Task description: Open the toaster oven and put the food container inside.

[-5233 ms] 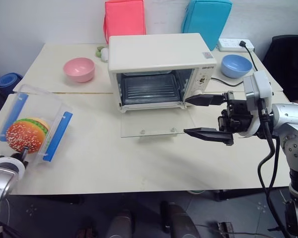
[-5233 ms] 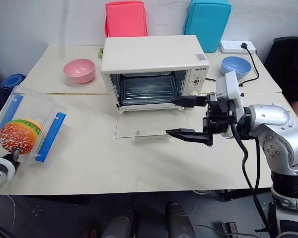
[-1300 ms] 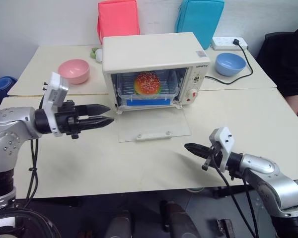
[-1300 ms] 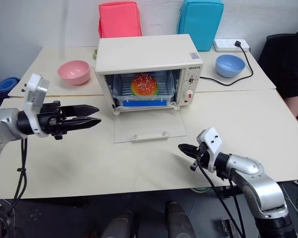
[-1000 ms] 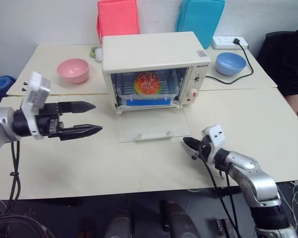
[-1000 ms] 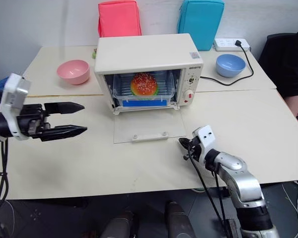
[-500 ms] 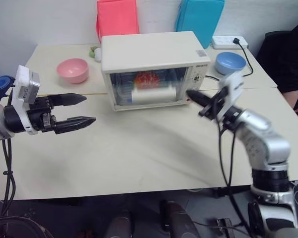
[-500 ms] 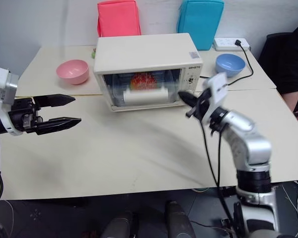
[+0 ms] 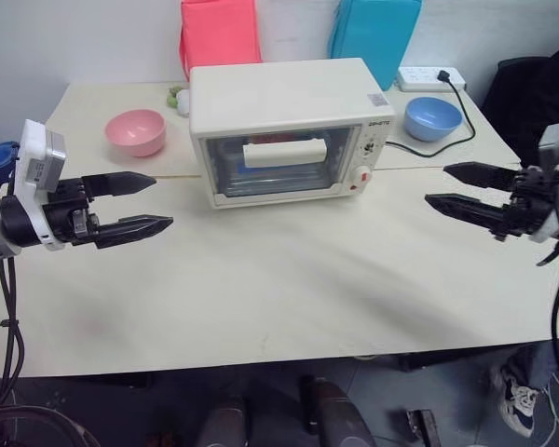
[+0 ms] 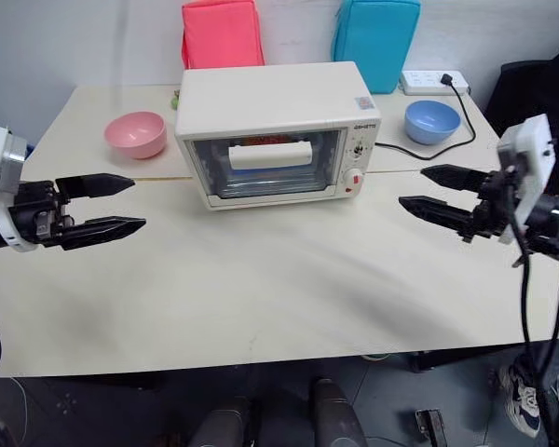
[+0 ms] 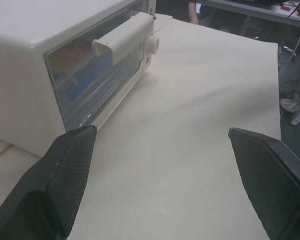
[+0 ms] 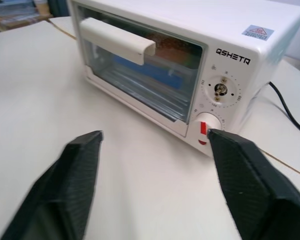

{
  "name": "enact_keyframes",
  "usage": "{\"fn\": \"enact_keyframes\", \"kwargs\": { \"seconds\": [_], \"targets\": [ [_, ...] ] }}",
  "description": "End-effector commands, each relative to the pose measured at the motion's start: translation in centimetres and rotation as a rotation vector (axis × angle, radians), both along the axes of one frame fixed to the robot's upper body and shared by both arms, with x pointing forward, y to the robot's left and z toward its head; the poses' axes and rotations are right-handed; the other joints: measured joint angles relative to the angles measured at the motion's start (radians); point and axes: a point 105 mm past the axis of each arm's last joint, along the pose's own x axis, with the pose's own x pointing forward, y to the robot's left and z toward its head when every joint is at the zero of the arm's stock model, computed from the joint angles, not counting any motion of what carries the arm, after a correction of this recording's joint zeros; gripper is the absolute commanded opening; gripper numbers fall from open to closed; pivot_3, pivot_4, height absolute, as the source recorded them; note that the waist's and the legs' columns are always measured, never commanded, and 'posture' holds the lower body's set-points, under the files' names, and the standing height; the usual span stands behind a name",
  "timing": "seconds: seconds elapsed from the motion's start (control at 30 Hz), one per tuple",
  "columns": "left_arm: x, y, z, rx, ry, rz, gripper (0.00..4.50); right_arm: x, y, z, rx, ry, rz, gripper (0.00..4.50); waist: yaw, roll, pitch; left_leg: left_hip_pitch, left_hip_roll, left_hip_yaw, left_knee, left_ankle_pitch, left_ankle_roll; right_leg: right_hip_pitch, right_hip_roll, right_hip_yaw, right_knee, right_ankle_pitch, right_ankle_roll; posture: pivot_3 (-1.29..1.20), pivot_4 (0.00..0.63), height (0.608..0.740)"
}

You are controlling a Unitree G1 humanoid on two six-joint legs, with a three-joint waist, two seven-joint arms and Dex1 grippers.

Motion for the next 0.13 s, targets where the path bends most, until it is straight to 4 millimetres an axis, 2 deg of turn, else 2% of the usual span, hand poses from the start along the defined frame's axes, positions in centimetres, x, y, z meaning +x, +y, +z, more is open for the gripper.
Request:
{"fn": "enact_keyframes", "kwargs": {
  "seconds": [0.03,0.13],
  "targets": [
    [-0.5,0.88,1.3,0.013,-0.055,0.026,4.5,-1.0,-0.03,1.39,-0.003,-0.037,0.04,4.47,0.0,0.0,0.0,0.0,0.0,0.001,0.001,0.0,0.0,0.0,0.0,0.0,0.001,0.0,0.0,0.0,0.15,0.74],
    [-0.57,0.91,1.26,0.016,-0.066,0.03,4.5,-0.42,0.37,0.86,-0.014,-0.054,0.029,4.47,0.001,0.0,0.0,0.0,0.0,0.001,0.002,0.0,0.0,0.0,0.001,0.0,0.002,0.0,0.0,0.0,0.15,0.74]
  ]
}}
